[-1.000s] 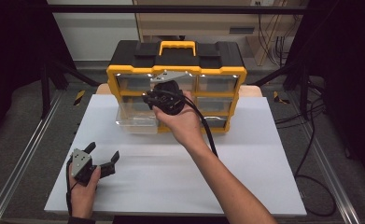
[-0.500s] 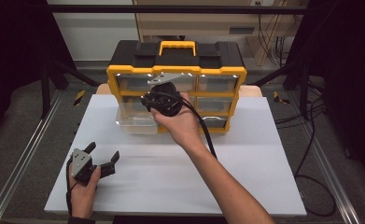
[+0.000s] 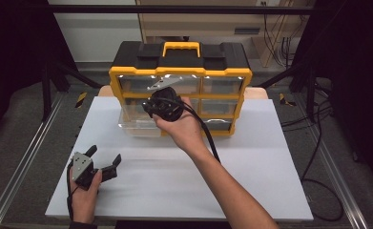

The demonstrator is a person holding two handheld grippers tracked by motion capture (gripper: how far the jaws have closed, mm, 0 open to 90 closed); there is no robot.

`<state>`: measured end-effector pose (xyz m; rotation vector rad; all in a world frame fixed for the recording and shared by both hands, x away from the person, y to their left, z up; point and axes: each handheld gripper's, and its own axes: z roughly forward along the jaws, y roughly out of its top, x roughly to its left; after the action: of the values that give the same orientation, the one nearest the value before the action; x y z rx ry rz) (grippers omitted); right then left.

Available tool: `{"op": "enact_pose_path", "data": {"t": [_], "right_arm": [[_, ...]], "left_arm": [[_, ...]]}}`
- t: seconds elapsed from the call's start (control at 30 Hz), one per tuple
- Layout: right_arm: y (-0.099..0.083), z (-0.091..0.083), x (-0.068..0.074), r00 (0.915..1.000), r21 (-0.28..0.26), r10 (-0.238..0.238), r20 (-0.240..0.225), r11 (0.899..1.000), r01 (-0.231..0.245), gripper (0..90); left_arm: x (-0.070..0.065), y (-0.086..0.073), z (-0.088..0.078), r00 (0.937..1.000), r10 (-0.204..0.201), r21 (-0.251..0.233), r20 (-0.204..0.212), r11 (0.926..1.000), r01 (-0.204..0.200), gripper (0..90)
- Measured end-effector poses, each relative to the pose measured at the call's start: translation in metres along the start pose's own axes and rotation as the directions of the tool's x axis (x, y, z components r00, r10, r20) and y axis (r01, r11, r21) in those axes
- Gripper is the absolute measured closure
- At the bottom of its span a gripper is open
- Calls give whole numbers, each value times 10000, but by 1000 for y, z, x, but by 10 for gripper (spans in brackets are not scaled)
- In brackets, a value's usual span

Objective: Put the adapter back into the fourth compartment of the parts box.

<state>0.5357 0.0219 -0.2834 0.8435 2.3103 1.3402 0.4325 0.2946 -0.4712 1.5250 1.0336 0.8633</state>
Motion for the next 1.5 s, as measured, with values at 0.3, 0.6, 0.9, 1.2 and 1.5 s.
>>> {"op": "enact_pose_path", "data": {"t": [0.3, 0.6, 0.9, 1.2, 1.5], "right_arm": [[-2, 3, 0, 10000, 164, -65, -76, 9998, 66, 761], [-3, 5, 2, 9997, 322, -215, -106, 9992, 218, 761], [-4, 6, 2, 9996, 433, -258, -109, 9987, 263, 761], [-5, 8, 4, 9993, 578, -370, -107, 9976, 376, 761], [-6, 10, 4, 9989, 690, -450, -89, 9966, 455, 761]], "left_arm": [[0, 0, -1, 10000, -31, -62, 1, 10000, 31, 20], [0, 1, -1, 10000, -29, -70, 19, 10000, 29, 20], [0, 0, -1, 10000, -15, -53, 33, 10000, 15, 20], [0, 0, 0, 10000, 25, -17, 60, 10000, -25, 20], [0, 0, 0, 10000, 16, -16, 55, 10000, -16, 20]]}}
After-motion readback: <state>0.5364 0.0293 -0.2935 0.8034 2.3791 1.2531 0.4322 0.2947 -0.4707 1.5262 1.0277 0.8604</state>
